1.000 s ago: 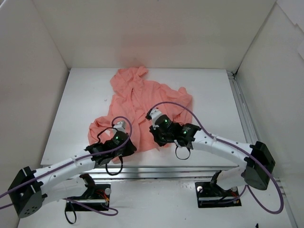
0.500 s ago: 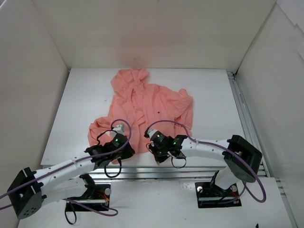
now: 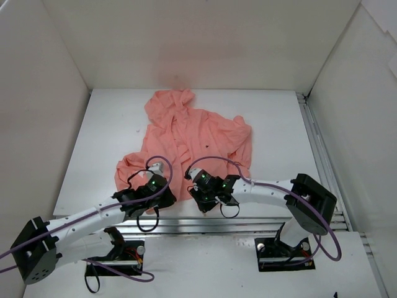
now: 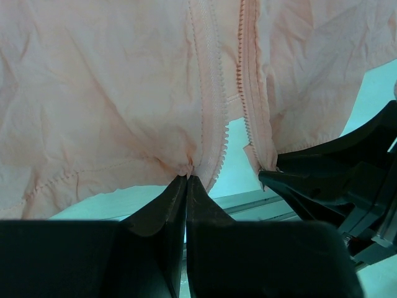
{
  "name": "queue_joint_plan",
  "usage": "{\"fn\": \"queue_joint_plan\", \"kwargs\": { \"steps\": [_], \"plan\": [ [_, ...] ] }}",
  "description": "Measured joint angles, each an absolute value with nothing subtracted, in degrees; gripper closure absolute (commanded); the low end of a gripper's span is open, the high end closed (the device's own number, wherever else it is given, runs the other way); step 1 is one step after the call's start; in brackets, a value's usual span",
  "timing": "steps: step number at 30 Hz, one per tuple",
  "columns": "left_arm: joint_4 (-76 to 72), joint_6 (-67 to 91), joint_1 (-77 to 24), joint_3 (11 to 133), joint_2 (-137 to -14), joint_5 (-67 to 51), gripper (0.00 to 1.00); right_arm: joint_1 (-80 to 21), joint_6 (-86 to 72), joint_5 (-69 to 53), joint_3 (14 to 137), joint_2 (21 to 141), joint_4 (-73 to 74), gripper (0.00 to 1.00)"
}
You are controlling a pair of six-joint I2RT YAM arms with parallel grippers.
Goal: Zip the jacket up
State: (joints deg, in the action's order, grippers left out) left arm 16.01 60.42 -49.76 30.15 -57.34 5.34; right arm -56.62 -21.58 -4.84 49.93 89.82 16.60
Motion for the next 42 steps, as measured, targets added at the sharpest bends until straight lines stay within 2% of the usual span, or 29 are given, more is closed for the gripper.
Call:
{"fn": "queue_joint_plan", "kwargs": {
  "steps": [8, 16, 25, 42],
  "plan": [
    [16.0, 60.2, -49.8, 30.2, -58.0, 4.9, 1.0, -56.6, -20.4, -4.8, 51.1, 89.8, 18.4, 0.78],
    [16.0, 60.1, -49.8, 30.2, -58.5, 4.7, 1.0, -56.6, -19.6, -4.8, 51.2, 89.8, 20.2, 0.88],
    [16.0, 60.1, -49.8, 30.2, -58.5, 4.6, 1.0, -56.6, -19.5, -4.8, 52.0, 89.8, 21.4, 0.78],
    [15.6, 60.1, -49.8, 30.2, -58.5, 4.3, 1.0, -56.6, -19.3, -4.8, 53.8, 89.8, 23.7, 0.81]
  ]
}}
